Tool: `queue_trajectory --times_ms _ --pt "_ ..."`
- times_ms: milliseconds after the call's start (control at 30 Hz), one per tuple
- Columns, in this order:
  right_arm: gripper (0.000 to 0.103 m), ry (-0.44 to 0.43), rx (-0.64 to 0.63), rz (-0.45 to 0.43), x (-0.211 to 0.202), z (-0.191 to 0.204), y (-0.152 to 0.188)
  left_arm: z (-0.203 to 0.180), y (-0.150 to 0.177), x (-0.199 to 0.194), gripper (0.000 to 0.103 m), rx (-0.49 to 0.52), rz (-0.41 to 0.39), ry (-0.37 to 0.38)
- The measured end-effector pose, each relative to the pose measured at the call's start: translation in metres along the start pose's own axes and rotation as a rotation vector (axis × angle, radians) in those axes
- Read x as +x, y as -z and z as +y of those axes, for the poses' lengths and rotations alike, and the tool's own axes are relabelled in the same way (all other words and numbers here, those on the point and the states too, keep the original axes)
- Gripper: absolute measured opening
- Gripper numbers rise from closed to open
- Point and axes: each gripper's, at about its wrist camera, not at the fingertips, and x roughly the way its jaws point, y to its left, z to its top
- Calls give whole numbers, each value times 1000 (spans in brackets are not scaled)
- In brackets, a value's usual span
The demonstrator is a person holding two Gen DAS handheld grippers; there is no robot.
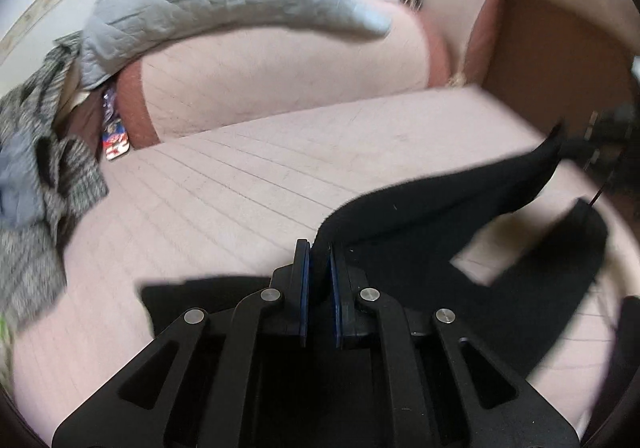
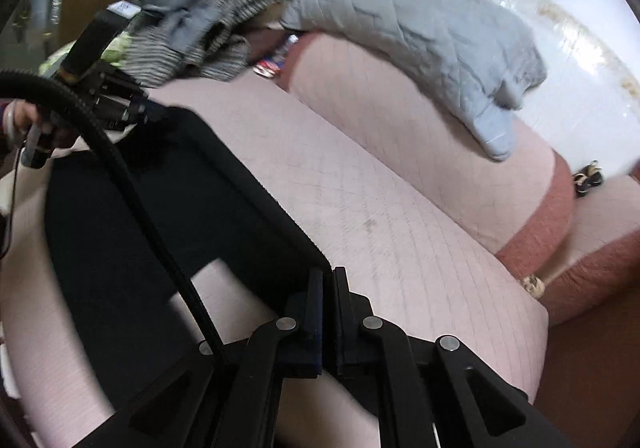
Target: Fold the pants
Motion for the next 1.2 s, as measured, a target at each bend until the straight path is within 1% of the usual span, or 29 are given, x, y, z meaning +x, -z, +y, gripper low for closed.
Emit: queue_trajectory --times_ms 33,67,133,200,233,267,300,333,400,433,467,500,533,567,600,633,700,733,833,900,967,1033,1133,1167,1200 --pt "4 -11 21 7 -15 14 15 -7 9 -12 8 -22 1 15" --pt "4 -23 33 16 -23 23 26 -16 26 -25 8 -53 10 30" --pt "3 -44 47 39 -35 46 54 -28 51 -32 8 -104 53 37" --pt "4 -74 64 88 -37 66 79 -41 80 -36 8 -152 100 27" --pt "4 -89 77 111 -35 72 85 -45 92 -37 8 -169 112 21" --pt "4 -100 89 149 -29 80 93 -45 103 -36 8 -206 127 23" --pt "4 -96 84 175 -21 84 97 -41 112 -35 8 -261 135 34" --pt "4 -96 82 210 -14 90 101 -39 118 -34 8 -296 137 41" --pt "5 -71 82 256 -8 94 106 -31 127 -36 8 -380 126 73" --pt "7 -54 80 252 -8 94 103 -28 131 -40 10 -418 118 89" --pt "12 -55 93 245 -12 94 101 -25 133 -45 11 -453 113 107" --pt "23 -75 119 234 -17 93 100 -22 135 -52 11 -478 105 107" --pt "30 -97 145 215 -24 93 97 -18 136 -58 11 -492 89 92" --pt "41 -118 163 189 -31 94 94 -14 137 -66 11 -502 70 69" --pt "42 -139 174 164 -37 97 90 -9 138 -72 18 -512 58 49" --pt "42 -161 182 135 -41 101 86 -2 139 -77 37 -531 49 21" --pt "42 -191 190 75 -45 109 73 12 142 -82 59 -583 20 -20" --pt "42 -218 188 34 -43 118 64 19 142 -84 59 -617 1 -40" --pt "42 -263 163 -26 -23 148 40 41 145 -82 59 -708 -8 -77" --pt "42 -294 135 -45 -6 170 25 48 142 -74 59 -725 6 -97" --pt "42 -310 87 -49 14 183 13 52 140 -65 59 -717 25 -109" --pt "42 -282 17 -27 36 201 4 57 141 -61 59 -709 28 -107" --pt "42 -216 -39 -39 59 210 -5 60 133 -50 59 -690 18 -101" --pt "38 -216 -30 -44 62 209 -9 64 131 -46 59 -686 9 -93" --pt "19 -223 -17 -42 66 205 -12 64 128 -44 54 -675 -4 -91"
